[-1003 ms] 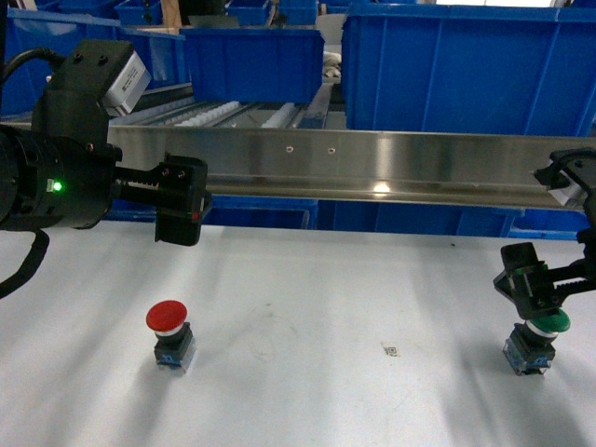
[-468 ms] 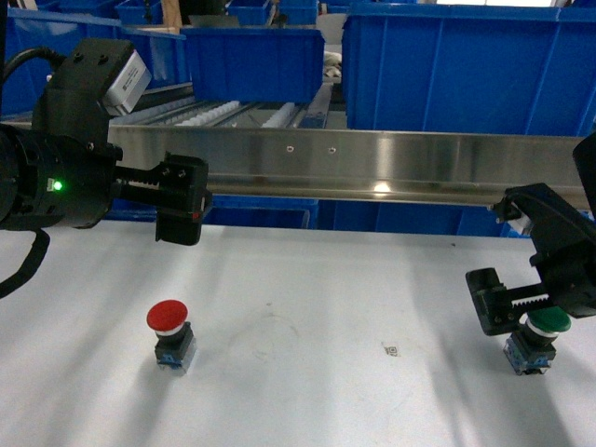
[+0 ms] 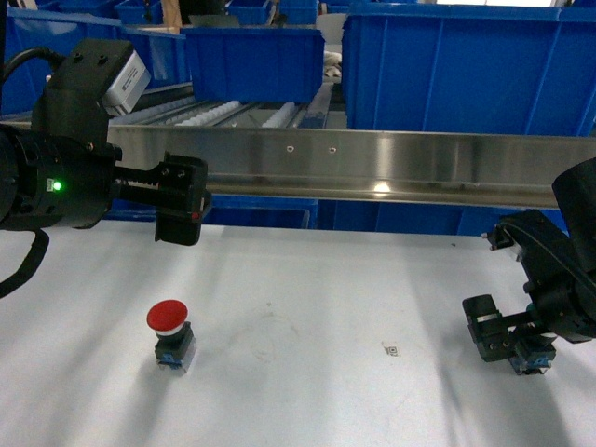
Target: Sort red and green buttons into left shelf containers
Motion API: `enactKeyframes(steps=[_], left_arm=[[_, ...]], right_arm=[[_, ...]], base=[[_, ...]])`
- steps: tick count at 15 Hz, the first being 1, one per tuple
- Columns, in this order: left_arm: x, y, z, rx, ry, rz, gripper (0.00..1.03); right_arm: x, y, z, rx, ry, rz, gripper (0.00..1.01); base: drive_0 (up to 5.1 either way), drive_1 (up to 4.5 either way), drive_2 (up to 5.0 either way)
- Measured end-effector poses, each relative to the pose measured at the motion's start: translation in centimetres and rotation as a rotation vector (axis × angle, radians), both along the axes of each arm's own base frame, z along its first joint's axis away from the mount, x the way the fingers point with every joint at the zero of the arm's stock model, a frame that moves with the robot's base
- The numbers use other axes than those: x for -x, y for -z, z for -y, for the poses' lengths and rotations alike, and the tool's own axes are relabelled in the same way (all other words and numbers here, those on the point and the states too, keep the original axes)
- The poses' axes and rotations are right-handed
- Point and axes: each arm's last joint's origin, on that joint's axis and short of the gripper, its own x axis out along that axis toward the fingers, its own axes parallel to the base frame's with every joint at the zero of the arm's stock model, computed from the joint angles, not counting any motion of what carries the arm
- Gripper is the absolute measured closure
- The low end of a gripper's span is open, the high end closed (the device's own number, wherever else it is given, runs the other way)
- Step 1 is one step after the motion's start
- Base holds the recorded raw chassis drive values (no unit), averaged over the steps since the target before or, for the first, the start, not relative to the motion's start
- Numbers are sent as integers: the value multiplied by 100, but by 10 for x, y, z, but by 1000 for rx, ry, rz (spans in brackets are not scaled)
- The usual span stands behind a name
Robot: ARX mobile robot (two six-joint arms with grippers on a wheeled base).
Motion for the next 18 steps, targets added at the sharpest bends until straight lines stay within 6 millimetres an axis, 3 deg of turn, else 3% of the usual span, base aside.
enactKeyframes(steps=[3, 7, 9, 13, 15, 16, 17, 18], left_arm=[[0, 0, 0, 0, 0, 0, 5], [0, 0, 0, 0, 0, 0, 5], [0, 0, 0, 0, 0, 0, 5], [0, 0, 0, 1, 1, 1, 5], [0, 0, 0, 0, 0, 0, 5], [0, 0, 0, 0, 0, 0, 5], [0, 0, 0, 0, 0, 0, 5], [0, 0, 0, 0, 0, 0, 5]], right_arm=[[4, 3, 2, -12, 1, -8, 4], [6, 5, 3, -20, -4, 1, 44], [8, 7, 3, -26, -12, 12, 70], [18, 2, 7, -75, -51, 60, 72], [29, -25, 16, -131, -73, 180, 72], [40, -57, 27, -159, -72, 317, 72], [111, -112, 39, -178, -76, 580, 72], [138, -115, 34, -164, -76, 618, 72]], base=[[0, 0, 0], [0, 0, 0], [0, 0, 0], [0, 0, 0], [0, 0, 0], [0, 0, 0], [0, 0, 0], [0, 0, 0]])
